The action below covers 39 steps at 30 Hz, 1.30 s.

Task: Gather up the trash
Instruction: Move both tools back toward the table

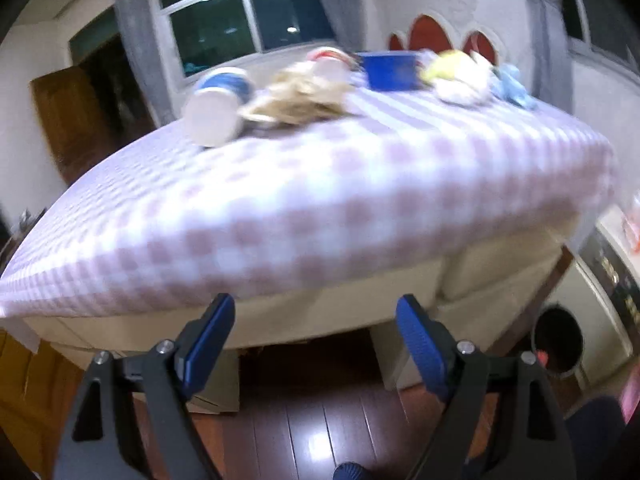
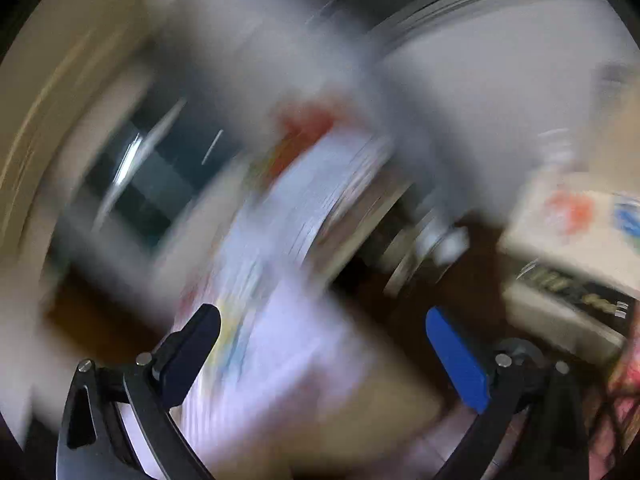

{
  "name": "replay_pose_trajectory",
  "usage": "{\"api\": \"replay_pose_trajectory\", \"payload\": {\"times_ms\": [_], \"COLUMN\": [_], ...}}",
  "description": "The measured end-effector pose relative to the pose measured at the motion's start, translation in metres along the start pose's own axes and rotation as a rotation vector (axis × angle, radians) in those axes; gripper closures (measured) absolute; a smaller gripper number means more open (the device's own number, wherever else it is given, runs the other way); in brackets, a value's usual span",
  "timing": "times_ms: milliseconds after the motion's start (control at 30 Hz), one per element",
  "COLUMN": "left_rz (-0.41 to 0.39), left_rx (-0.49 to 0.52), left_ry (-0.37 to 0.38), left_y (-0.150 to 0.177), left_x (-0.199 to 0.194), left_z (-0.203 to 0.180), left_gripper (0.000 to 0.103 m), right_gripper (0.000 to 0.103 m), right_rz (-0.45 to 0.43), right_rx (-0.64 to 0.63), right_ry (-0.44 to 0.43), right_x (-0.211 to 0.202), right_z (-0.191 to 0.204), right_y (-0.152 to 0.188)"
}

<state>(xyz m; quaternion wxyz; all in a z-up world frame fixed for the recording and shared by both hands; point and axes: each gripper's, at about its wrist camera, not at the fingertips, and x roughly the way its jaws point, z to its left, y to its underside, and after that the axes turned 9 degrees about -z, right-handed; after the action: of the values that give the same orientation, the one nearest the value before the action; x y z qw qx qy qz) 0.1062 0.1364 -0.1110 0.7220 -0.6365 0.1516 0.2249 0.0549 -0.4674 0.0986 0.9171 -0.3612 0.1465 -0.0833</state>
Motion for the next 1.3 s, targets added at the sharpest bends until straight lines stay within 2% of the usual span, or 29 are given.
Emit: {"api": "replay_pose_trajectory", "payload": {"times_ms": [33,100,167,267,333,400,533,767,1300], "left_rz": [-0.014,-0.052,-0.101,-0.141,-0.134,-0.13,-0.147,-0.156,-0.113], "left_rx": [-0.034,-0.079,-0.113,-0.144,-0.162,-0.18,-0.188,-0.167,-0.16], "left_ry": [-0.008,-0.012,-0.032,-0.059,-0.07,-0.073,-0.074,-0.079,-0.073], "left_y": [-0.005,-0.017,-0.029,-0.047,-0.059,-0.068,-0.077,-0.088,-0.102], "left_x": [0.001,0.001,-0.002,-0.005,0.002,0.008,0.008,0.015,0.047], "left_z": [0.006,0.009,0.01,0.014,0.014,0.016,0.02,0.007,0.008], "left_gripper": [0.019,0.019,0.019,0.019,0.019,0.019,0.019,0.019,0.019], "right_gripper": [0.0,0.0,0.0,0.0,0.0,0.0,0.0,0.0,0.0], "right_rz": [-0.068,-0.096,-0.067,-0.053,0.011,0.04,0.153,0.241,0.343], "right_rx": [-0.04,-0.281,-0.514,-0.648,-0.745,-0.784,-0.84,-0.855,-0.899], "right_ry": [-0.012,-0.019,-0.125,-0.294,-0.319,-0.318,-0.335,-0.313,-0.293], "right_x": [-0.003,-0.002,-0.005,-0.014,-0.002,0.01,0.042,0.071,0.113], "right_z": [0.005,0.046,0.097,0.136,0.161,0.173,0.186,0.192,0.2], "right_y": [-0.021,-0.024,0.011,0.069,0.116,0.152,0.215,0.278,0.328]}}
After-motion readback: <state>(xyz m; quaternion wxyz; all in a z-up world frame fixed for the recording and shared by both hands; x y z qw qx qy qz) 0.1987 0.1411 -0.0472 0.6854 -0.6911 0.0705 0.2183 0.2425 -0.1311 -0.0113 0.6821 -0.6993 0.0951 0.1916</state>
